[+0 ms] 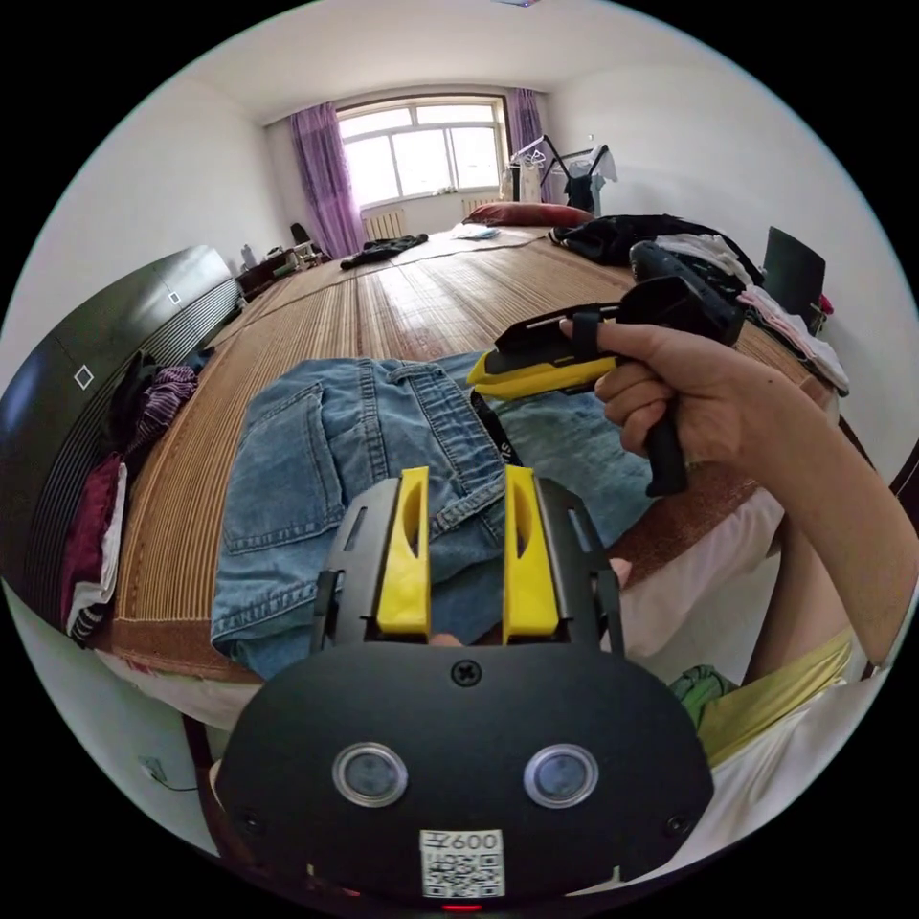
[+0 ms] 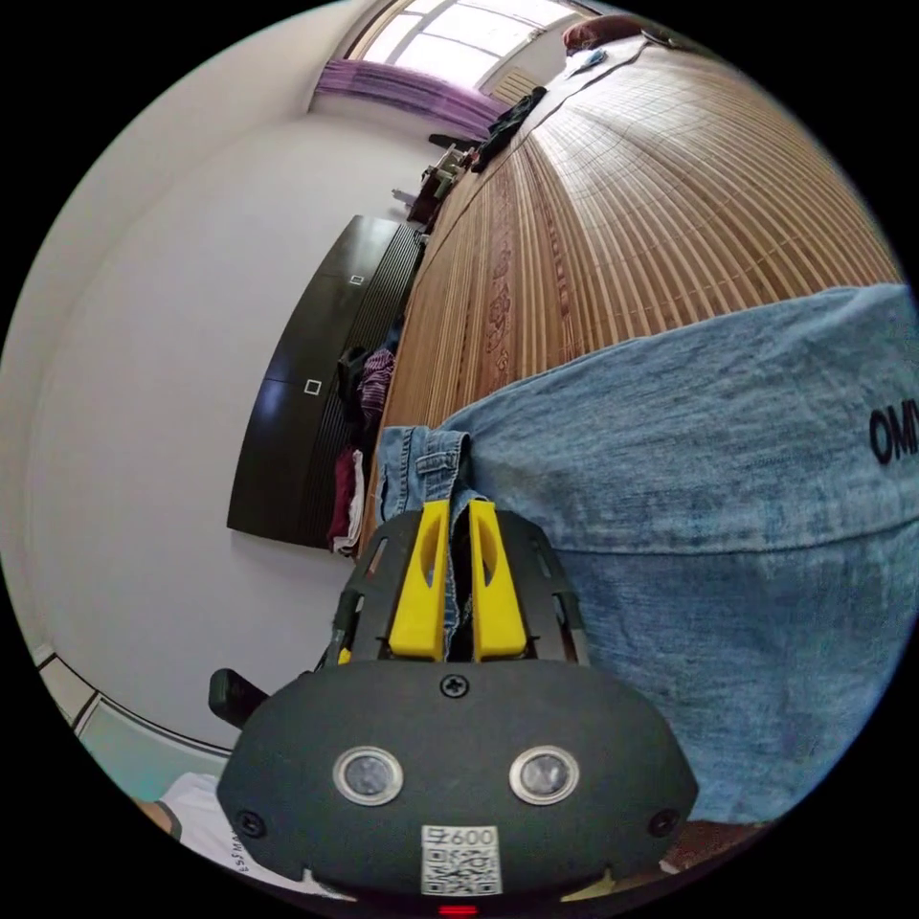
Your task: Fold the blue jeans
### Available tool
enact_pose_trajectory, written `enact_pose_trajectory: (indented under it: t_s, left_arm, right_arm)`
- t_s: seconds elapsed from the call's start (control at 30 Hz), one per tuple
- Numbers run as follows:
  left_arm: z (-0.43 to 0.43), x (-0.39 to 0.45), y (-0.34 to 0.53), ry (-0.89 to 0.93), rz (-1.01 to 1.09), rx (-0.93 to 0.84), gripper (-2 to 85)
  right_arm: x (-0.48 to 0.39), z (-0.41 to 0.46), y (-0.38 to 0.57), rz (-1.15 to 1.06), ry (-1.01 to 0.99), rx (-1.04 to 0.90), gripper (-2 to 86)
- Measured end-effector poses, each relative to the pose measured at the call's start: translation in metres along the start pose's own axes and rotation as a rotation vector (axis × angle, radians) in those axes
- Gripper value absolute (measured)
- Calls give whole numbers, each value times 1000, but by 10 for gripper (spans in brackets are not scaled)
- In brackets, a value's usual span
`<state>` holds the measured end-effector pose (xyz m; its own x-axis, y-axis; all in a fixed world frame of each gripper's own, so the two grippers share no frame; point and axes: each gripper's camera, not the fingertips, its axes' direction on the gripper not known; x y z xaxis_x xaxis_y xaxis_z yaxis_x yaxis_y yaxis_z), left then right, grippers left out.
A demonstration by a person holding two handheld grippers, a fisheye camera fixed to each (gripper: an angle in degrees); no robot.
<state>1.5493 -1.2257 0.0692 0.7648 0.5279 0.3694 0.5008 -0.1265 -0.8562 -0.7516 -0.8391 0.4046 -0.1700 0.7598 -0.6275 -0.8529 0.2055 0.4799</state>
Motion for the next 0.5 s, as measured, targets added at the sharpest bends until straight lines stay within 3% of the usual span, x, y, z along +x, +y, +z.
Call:
enact_pose_trajectory:
  t_s: [0.07, 0.3, 0.5]
  left_arm:
    - [13, 6, -11, -26, 37, -20, 157]
    - [51, 21, -28, -168, 126, -55, 135]
    - [40, 29, -45, -283, 175, 46, 25]
  right_arm:
    - [1, -1, -10, 25, -12, -34, 3]
    - [-4, -7, -26, 17, -42, -11, 13]
    - [-6, -3, -49, -7, -18, -45, -6]
